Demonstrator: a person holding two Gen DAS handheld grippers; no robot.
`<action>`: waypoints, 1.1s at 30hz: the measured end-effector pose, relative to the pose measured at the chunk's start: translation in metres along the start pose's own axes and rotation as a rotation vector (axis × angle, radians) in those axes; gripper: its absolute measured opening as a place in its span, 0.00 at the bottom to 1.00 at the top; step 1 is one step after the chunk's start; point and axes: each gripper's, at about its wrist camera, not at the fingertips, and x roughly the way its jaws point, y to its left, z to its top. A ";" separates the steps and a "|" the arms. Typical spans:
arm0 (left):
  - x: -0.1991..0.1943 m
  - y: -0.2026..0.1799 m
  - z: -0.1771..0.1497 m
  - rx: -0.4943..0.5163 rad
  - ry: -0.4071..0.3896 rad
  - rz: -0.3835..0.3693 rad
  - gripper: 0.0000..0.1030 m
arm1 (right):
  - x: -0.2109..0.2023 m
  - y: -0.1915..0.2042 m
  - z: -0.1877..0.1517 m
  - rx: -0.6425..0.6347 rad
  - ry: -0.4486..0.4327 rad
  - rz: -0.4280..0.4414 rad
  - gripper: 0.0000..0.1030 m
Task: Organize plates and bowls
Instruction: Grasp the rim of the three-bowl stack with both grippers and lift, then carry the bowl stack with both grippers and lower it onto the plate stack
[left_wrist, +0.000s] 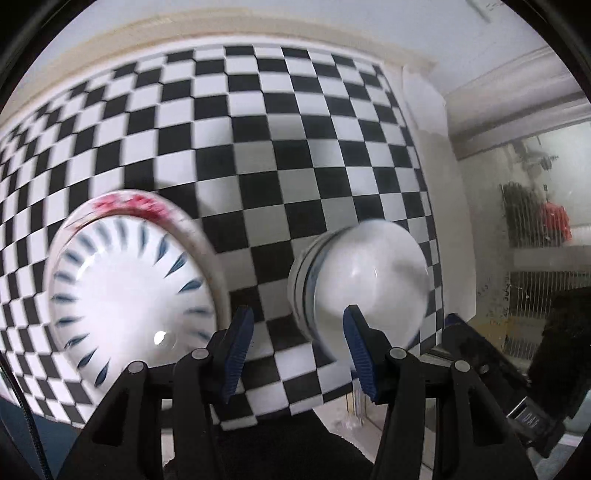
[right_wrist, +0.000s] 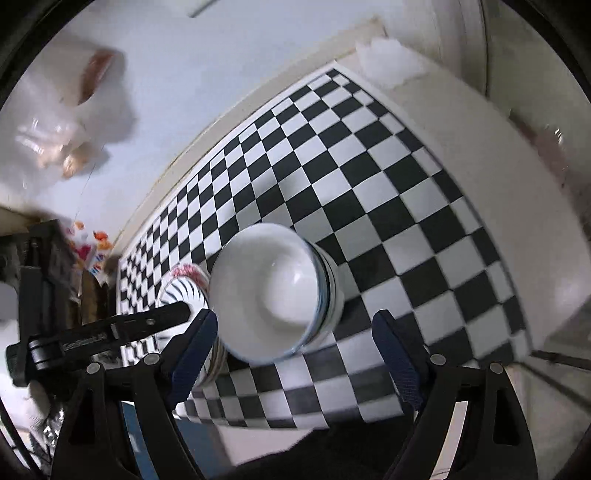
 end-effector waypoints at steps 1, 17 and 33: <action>0.007 0.000 0.006 0.001 0.021 -0.001 0.47 | 0.007 -0.001 0.002 0.009 0.010 0.003 0.84; 0.084 -0.006 0.045 0.053 0.220 -0.045 0.48 | 0.114 -0.030 0.024 0.097 0.216 0.076 0.62; 0.084 -0.011 0.038 0.096 0.153 -0.098 0.46 | 0.132 -0.052 0.023 0.099 0.233 0.092 0.49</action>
